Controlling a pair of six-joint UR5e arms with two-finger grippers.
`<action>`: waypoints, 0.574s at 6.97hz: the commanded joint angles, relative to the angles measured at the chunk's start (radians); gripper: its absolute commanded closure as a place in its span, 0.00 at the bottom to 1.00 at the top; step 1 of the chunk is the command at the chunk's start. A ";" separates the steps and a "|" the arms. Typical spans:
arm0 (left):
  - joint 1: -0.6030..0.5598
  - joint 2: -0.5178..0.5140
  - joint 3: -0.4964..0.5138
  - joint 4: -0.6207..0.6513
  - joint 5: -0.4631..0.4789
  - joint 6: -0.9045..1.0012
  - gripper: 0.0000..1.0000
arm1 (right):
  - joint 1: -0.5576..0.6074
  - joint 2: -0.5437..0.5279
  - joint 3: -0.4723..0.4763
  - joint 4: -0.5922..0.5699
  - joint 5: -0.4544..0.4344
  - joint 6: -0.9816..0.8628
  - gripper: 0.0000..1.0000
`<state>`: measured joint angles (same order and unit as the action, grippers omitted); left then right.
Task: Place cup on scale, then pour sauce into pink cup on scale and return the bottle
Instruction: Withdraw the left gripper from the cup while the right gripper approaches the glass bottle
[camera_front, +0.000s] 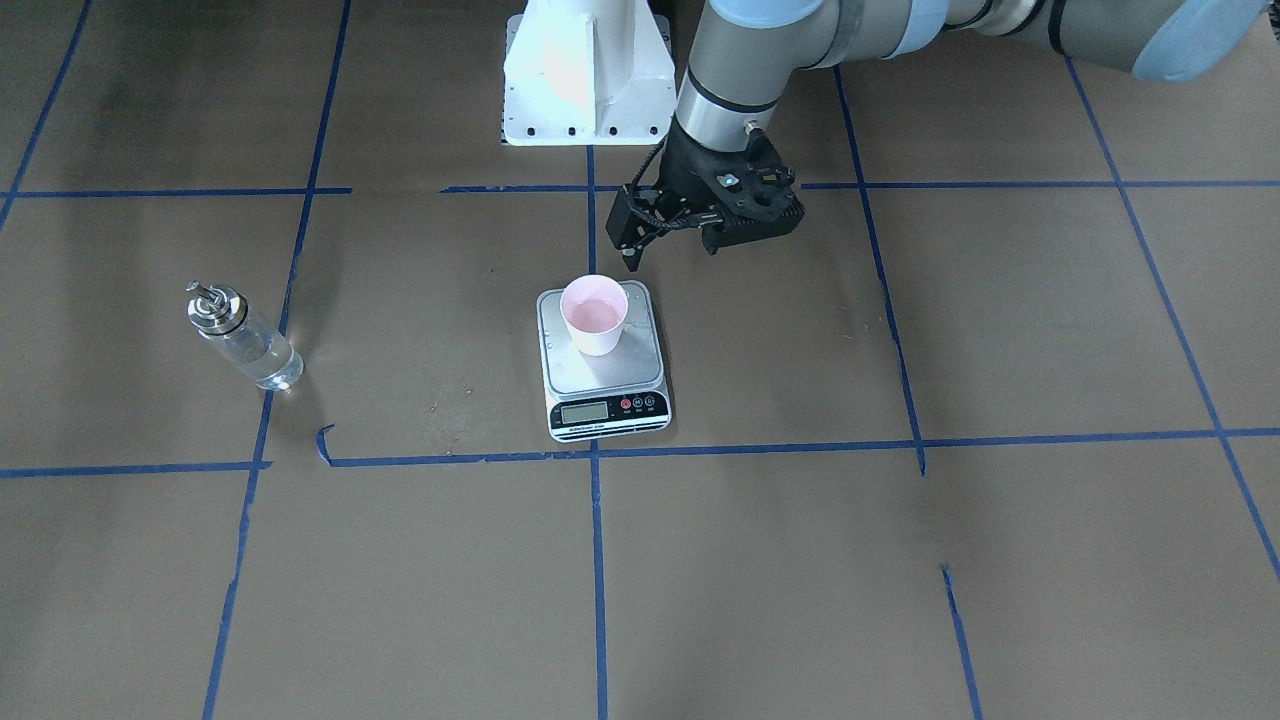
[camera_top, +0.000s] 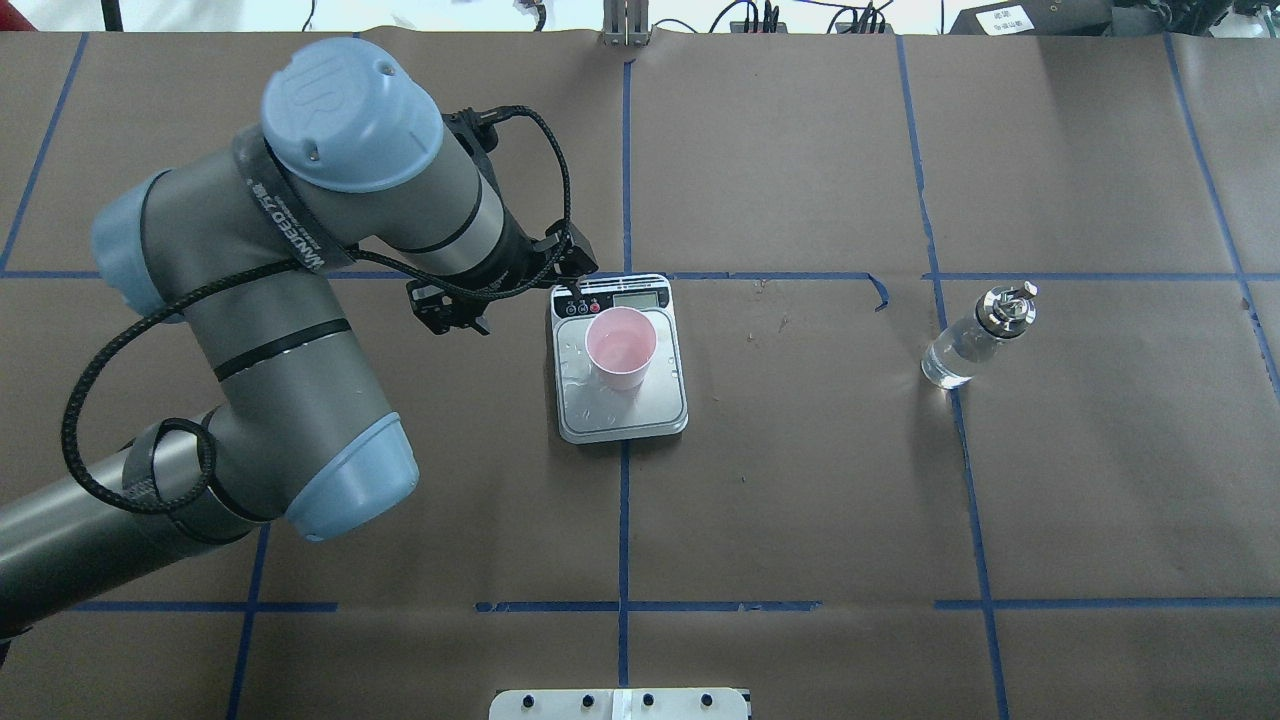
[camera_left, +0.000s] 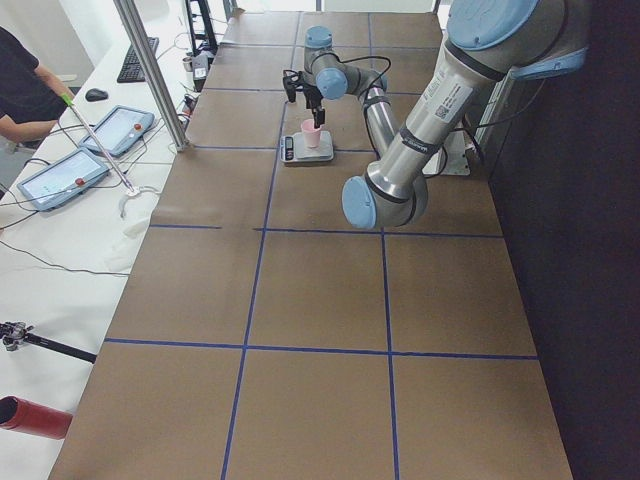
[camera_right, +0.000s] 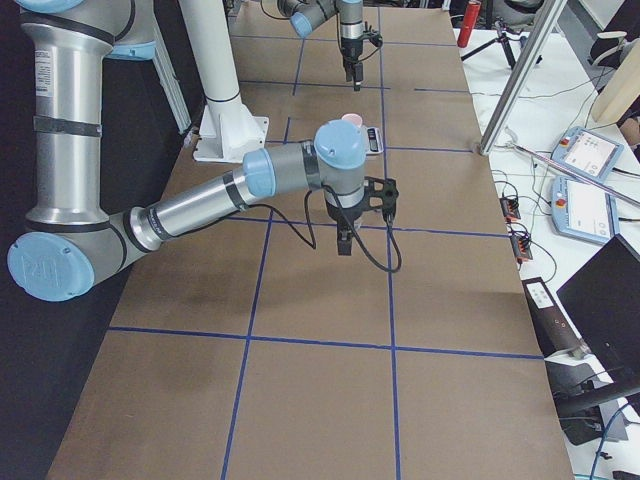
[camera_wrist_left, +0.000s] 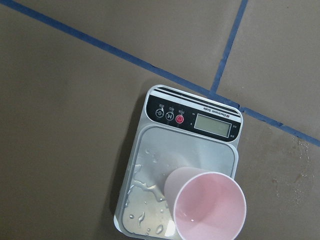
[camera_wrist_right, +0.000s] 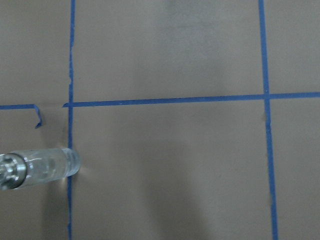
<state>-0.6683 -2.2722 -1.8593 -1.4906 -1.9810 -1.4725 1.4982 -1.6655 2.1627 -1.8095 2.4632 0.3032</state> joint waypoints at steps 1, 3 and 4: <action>-0.091 0.130 -0.111 0.001 -0.010 0.163 0.00 | -0.145 -0.016 0.188 0.043 -0.013 0.361 0.00; -0.196 0.241 -0.159 0.000 -0.065 0.341 0.00 | -0.366 -0.019 0.241 0.291 -0.198 0.715 0.00; -0.230 0.270 -0.161 0.000 -0.070 0.400 0.00 | -0.506 -0.077 0.241 0.462 -0.359 0.851 0.00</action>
<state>-0.8468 -2.0470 -2.0097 -1.4908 -2.0347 -1.1583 1.1587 -1.6967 2.3907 -1.5414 2.2795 0.9556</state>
